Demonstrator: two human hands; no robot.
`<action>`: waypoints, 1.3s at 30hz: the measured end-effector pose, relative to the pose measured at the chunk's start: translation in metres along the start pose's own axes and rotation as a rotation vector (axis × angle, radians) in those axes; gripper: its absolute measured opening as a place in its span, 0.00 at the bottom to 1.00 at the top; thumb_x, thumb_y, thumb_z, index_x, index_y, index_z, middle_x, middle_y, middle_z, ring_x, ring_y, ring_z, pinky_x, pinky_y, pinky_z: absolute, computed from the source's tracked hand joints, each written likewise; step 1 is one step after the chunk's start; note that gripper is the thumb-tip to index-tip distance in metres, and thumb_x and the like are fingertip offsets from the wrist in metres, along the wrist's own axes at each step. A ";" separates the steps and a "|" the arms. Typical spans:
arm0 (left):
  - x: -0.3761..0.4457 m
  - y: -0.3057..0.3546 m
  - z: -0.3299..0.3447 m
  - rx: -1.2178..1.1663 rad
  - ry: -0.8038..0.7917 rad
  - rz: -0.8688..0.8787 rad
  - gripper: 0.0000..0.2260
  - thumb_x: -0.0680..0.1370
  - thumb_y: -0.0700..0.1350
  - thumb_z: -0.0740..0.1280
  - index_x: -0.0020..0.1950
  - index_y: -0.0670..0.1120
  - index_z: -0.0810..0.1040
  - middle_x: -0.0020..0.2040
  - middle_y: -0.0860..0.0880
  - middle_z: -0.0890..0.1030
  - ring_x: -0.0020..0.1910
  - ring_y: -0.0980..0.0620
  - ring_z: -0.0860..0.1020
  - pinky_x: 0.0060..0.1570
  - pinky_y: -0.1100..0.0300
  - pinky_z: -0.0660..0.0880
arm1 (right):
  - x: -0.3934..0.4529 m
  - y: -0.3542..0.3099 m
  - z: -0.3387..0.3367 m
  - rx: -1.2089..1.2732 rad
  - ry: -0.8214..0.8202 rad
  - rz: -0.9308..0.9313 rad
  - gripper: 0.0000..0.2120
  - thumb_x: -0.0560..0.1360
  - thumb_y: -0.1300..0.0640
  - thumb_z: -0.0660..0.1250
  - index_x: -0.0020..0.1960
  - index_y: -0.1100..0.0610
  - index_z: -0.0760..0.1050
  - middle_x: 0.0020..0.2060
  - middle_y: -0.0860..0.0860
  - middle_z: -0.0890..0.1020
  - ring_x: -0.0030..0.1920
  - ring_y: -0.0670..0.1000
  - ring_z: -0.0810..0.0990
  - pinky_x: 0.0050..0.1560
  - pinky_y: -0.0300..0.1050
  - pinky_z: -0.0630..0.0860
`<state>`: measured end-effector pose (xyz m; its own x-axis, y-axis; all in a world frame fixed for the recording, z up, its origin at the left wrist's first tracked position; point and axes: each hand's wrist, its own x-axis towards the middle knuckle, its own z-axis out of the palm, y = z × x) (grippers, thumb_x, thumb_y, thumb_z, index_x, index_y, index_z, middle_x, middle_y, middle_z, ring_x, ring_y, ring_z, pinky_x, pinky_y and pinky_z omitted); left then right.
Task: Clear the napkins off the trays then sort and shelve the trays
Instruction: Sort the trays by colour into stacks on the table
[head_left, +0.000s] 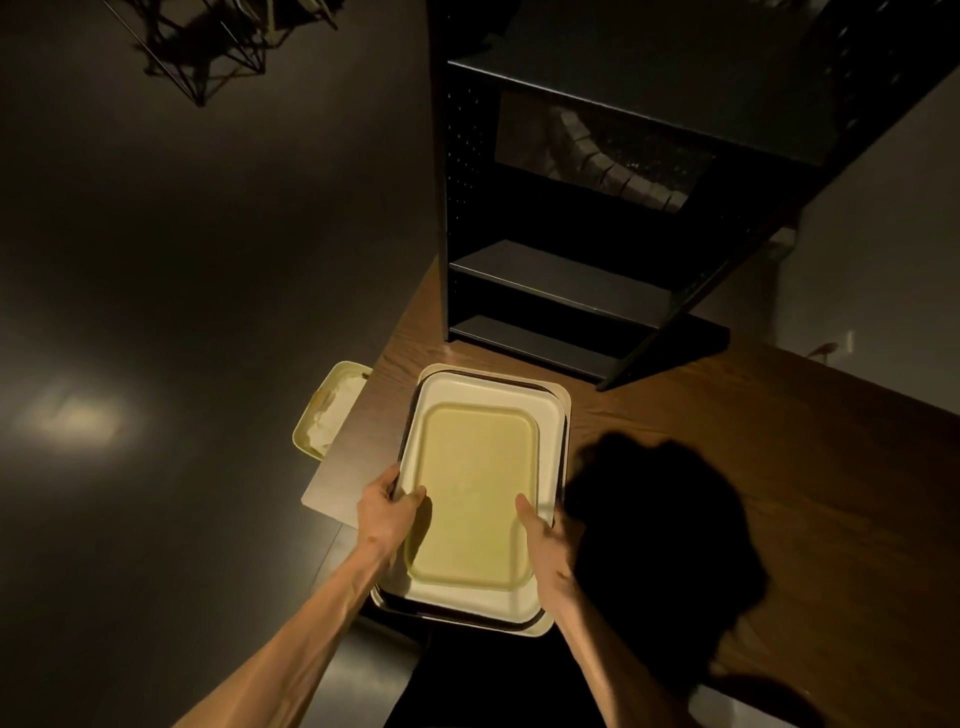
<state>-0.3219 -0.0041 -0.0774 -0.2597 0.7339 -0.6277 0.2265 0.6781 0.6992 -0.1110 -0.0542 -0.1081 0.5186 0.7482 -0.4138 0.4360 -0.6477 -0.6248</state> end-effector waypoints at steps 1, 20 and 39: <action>0.001 0.000 0.000 0.013 -0.006 0.003 0.19 0.75 0.38 0.70 0.66 0.45 0.77 0.57 0.47 0.82 0.57 0.47 0.79 0.64 0.48 0.74 | -0.004 -0.011 0.010 0.091 -0.014 0.147 0.42 0.65 0.28 0.66 0.74 0.44 0.62 0.73 0.44 0.67 0.77 0.49 0.61 0.74 0.43 0.60; 0.002 -0.003 -0.001 0.265 0.004 0.100 0.31 0.74 0.52 0.72 0.73 0.44 0.67 0.68 0.47 0.71 0.68 0.46 0.69 0.71 0.48 0.65 | 0.002 -0.020 0.004 -0.051 -0.040 0.206 0.37 0.67 0.26 0.60 0.67 0.49 0.71 0.63 0.54 0.75 0.63 0.59 0.73 0.63 0.54 0.72; 0.022 -0.025 0.015 0.311 -0.112 0.006 0.47 0.65 0.78 0.57 0.74 0.49 0.58 0.56 0.43 0.80 0.56 0.40 0.79 0.60 0.39 0.74 | 0.001 -0.003 0.022 0.074 -0.126 0.178 0.34 0.81 0.42 0.55 0.80 0.55 0.47 0.79 0.54 0.55 0.79 0.54 0.54 0.78 0.52 0.52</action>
<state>-0.3194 -0.0041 -0.1135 -0.1566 0.7259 -0.6697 0.5083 0.6406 0.5756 -0.1284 -0.0486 -0.1212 0.4843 0.6385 -0.5982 0.2885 -0.7620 -0.5798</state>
